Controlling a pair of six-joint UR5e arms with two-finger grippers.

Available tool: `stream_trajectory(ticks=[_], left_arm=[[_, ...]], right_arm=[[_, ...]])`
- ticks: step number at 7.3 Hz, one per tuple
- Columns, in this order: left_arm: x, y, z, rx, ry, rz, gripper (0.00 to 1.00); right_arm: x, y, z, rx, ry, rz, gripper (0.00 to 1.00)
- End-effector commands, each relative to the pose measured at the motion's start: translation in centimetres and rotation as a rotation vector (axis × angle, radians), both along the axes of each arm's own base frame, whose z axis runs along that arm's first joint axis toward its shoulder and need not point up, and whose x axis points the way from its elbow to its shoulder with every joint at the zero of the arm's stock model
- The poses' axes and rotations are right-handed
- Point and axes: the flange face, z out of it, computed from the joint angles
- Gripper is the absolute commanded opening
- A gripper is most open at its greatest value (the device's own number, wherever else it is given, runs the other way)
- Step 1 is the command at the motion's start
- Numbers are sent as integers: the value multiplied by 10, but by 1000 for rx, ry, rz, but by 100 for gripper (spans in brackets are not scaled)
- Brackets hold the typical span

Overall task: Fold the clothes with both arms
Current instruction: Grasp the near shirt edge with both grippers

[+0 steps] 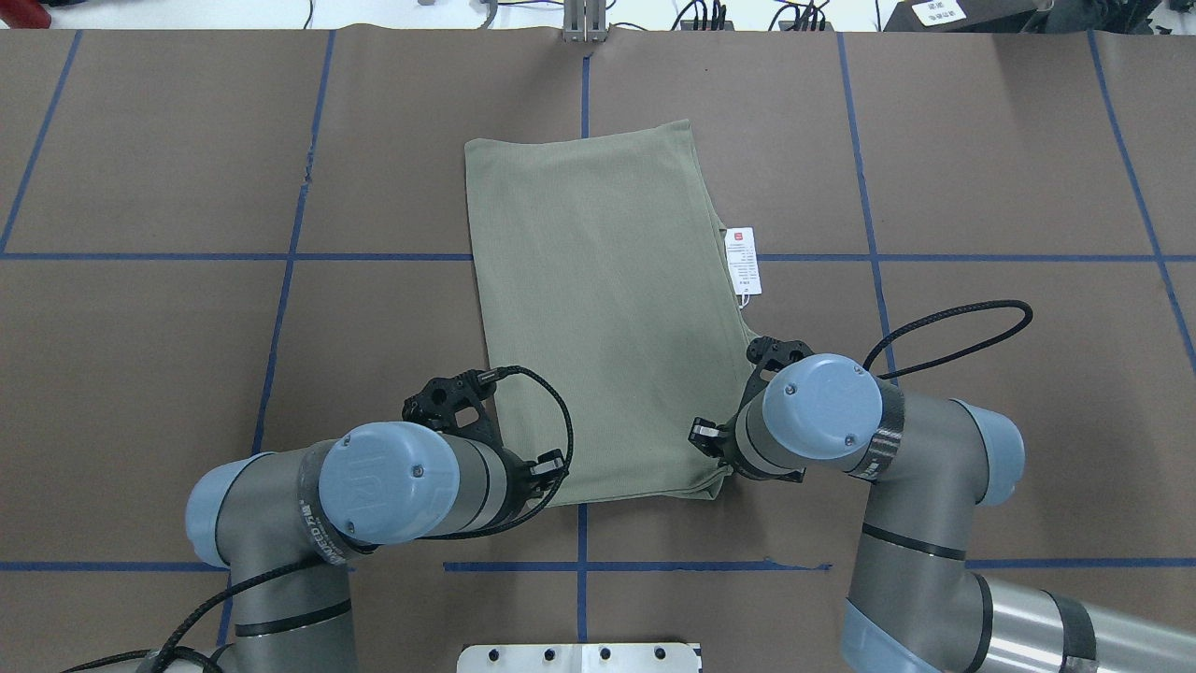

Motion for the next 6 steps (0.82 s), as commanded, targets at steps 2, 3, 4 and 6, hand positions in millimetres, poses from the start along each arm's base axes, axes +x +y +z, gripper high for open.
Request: stream_trajectory(ticks=[2,3,4,6], left_arm=[[-1,0,-1,0,2,0,0],[-3,1,0,0,2,0,0],[-10,3,-3,5,11,-1,0],[-25,30,-12,7,16,34,0]], right_arm=[[-4,-1,-18,10,-30,2,0],[-2,-2,-21,6,-38,10,0],[0,0,-23,-9,-47,18,0],[17,13,-44,-35,-110,-29,0]])
